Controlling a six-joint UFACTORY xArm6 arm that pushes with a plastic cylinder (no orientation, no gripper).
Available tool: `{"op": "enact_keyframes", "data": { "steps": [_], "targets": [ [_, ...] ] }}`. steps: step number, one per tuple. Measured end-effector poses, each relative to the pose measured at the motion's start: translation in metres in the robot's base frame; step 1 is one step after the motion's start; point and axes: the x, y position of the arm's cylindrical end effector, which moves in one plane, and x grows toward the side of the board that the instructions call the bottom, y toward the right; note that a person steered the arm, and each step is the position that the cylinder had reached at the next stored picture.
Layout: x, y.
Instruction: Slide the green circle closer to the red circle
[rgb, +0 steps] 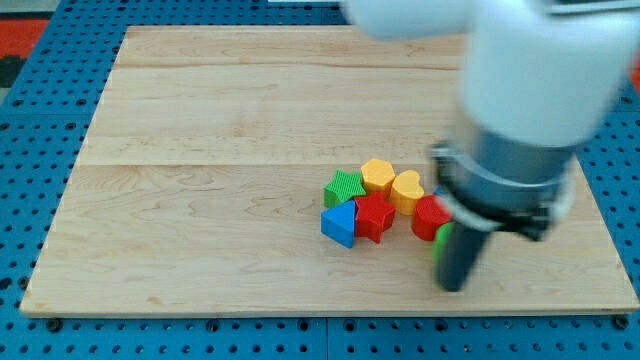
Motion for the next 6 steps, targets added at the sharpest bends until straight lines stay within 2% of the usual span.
{"op": "enact_keyframes", "data": {
  "steps": [2, 3, 4, 5, 6],
  "targets": [
    [-0.007, 0.032],
    [-0.026, 0.028],
    [-0.011, 0.057],
    [0.02, 0.021],
    [0.014, -0.03]
  ]
}}
